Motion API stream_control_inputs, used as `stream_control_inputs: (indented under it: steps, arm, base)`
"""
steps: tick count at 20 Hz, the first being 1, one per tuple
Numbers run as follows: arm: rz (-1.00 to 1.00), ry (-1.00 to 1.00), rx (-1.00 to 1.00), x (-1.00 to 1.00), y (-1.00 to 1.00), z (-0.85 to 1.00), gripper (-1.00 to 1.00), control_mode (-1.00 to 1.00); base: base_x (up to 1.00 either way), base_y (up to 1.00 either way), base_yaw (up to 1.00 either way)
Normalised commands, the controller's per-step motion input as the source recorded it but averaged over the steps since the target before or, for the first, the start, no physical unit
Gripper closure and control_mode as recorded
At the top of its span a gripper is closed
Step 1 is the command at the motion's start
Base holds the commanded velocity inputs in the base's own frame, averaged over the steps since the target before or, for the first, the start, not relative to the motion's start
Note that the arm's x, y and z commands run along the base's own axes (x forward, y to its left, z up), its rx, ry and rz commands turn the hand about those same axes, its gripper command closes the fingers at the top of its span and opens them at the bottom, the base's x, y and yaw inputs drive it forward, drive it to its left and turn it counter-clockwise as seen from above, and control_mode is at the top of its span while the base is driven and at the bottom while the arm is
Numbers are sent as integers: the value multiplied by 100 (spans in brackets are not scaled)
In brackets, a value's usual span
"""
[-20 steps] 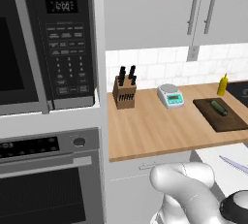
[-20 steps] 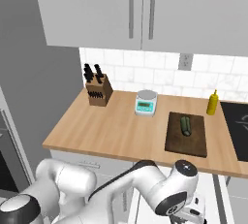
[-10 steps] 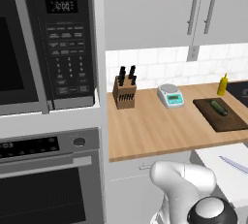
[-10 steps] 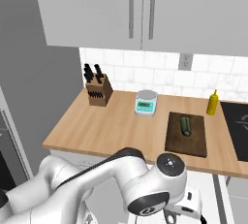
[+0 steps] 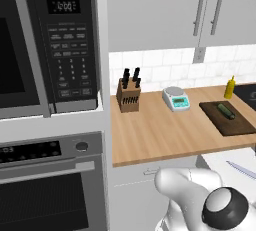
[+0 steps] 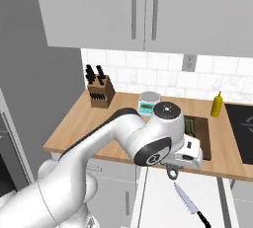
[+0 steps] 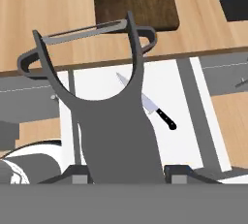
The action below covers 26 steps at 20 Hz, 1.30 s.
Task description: Place the appropriate cutting tool for cutting the cucumber skin on the cutting board.
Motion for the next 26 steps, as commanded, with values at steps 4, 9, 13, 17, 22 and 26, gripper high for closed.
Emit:
stream_control_inputs:
  steps: [4, 9, 13, 17, 22, 26]
  arm:
    - [18, 0, 3, 100, -4, -4, 100, -100]
    - [25, 0, 0, 97, -4, -57, 100, -100]
    - [11, 0, -2, 66, 1, -53, 100, -100]
    - [0, 0, -5, 36, 0, -68, 100, -100]
    - [0, -1, -6, 48, 0, -55, 100, -100]
    - [0, -4, -3, 41, -6, -42, 100, -100]
  base:
    - [0, 0, 0]
    - [0, 0, 0]
    - [0, 0, 0]
    - [0, 0, 0]
    - [0, 0, 0]
    - [0, 0, 0]
